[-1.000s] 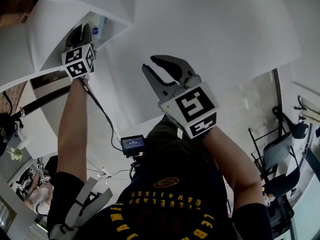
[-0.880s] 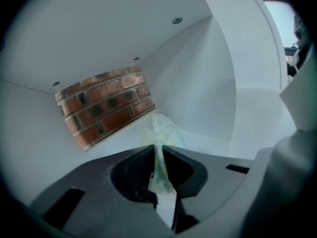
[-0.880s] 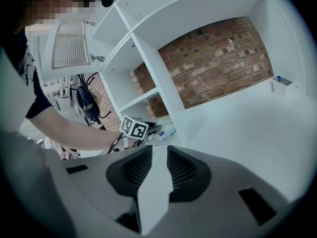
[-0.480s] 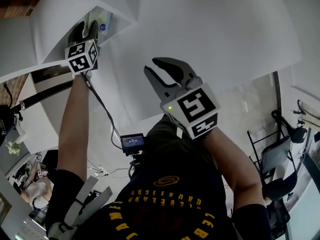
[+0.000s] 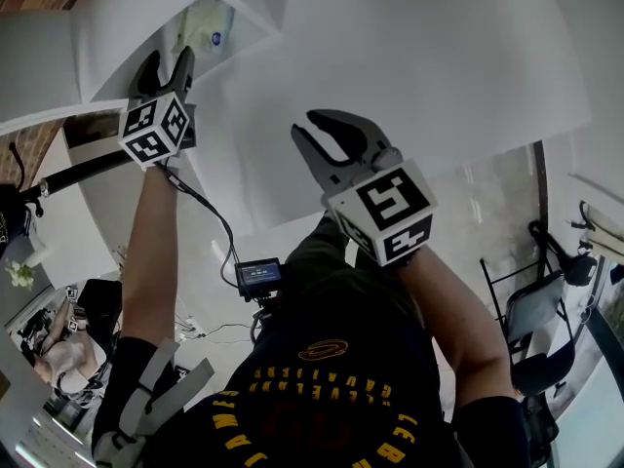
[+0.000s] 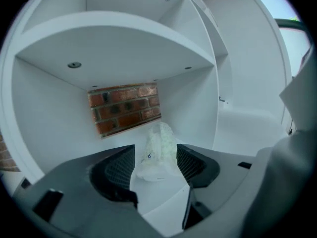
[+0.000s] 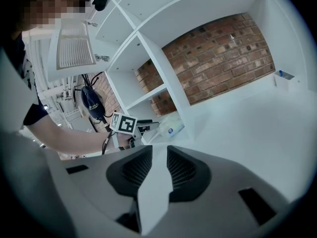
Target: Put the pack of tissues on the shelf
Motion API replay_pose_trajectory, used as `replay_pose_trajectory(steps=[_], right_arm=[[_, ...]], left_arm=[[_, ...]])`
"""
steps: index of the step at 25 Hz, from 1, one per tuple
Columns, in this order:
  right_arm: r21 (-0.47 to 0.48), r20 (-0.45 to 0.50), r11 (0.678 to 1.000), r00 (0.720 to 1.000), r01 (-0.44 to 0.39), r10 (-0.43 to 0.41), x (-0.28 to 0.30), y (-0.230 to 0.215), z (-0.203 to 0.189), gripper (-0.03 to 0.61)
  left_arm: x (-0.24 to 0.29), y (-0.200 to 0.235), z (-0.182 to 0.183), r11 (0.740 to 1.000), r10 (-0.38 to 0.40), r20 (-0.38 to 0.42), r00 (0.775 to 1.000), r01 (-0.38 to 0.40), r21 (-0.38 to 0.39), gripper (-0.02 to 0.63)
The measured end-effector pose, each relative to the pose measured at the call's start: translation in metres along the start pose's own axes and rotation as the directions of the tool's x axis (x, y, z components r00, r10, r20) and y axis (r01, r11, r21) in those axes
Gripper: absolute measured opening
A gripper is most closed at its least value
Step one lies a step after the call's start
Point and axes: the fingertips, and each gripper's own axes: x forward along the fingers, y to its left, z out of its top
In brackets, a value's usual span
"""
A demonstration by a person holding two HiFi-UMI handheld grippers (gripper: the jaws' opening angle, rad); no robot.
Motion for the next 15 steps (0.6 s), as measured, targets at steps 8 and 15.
replay_pose_trajectory(steps=[8, 15], right_arm=[[-0.026, -0.005, 1.0, 1.0, -0.016, 0.016, 0.019, 0.025, -0.002, 0.074], [-0.067, -0.03, 0.997, 0.999, 0.029, -0.031, 0.071, 0.054, -0.001, 0.072]], left_arm=[[-0.056, 0.008, -0.002, 0.988, -0.041, 0.076, 0.996, 0.052, -0.149, 0.246], [-0.093, 0.038, -0.035, 0.942, -0.104, 0.137, 0.985, 0.142, -0.303, 0.245]])
